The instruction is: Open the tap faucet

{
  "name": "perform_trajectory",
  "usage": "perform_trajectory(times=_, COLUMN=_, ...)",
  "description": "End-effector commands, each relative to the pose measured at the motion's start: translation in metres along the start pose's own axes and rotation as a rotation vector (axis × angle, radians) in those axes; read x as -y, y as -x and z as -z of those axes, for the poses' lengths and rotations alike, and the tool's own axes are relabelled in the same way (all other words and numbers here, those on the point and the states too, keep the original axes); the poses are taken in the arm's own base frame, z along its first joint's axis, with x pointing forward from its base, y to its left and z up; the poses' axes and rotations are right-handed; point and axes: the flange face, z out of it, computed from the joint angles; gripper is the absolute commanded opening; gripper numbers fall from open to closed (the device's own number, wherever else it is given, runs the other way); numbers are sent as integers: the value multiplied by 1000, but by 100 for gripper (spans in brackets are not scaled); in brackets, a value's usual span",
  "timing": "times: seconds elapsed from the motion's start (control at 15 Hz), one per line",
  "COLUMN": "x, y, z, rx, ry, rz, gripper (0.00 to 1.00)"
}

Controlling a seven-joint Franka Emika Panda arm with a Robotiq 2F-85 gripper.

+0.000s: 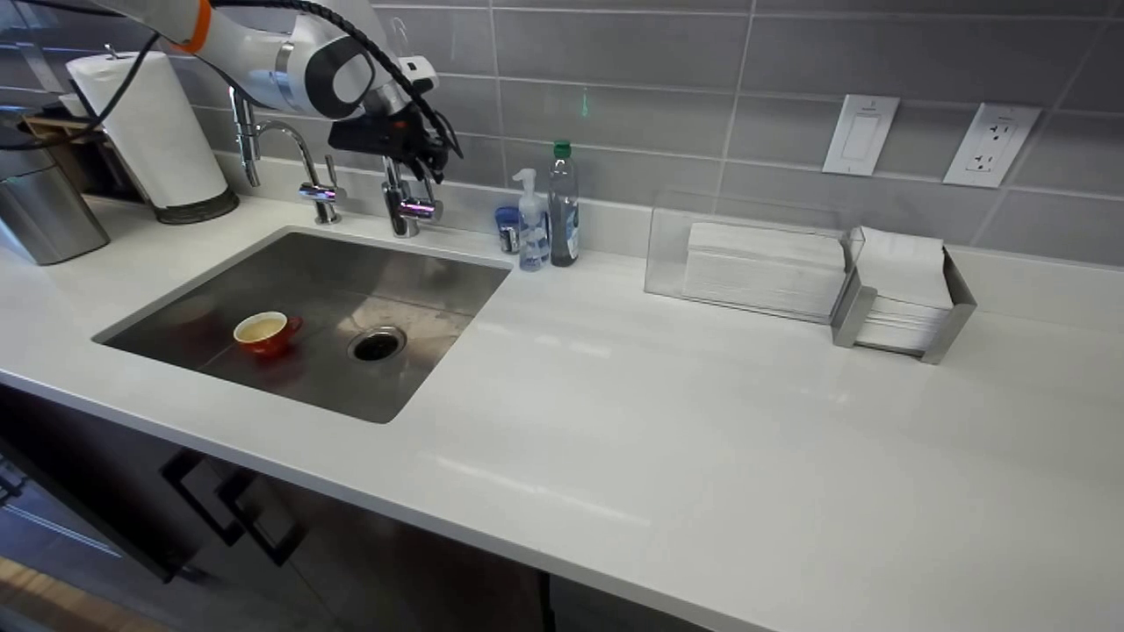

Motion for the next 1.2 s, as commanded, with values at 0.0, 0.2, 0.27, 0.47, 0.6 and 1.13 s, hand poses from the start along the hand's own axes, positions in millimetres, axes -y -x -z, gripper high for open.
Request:
perform_trajectory(times=0.0, x=-1, y=-1, z=-8, rx=-11, ry=-35, rz=-6, gripper=12)
perform_trajectory(times=0.2, x=-1, y=0, z=-9, rx=-4, ry=-51, rz=-9, gripper=0)
perform_trajectory(times=0.27, x=-3, y=1, z=-8, rx=-6, ry=-52, rz=-14, gripper=3)
perform_trajectory(times=0.47, x=-15, y=1, z=-6, rx=-24, ry=-54, rz=-29, gripper=3)
perform_trajectory(times=0.6, x=-28, y=2, z=-3, rx=-35, ry=-44, rz=-48, gripper=3)
perform_trajectory(times=1.13, x=-55, y=15, z=-9, rx=-56, ry=-52, rz=-125, gripper=3)
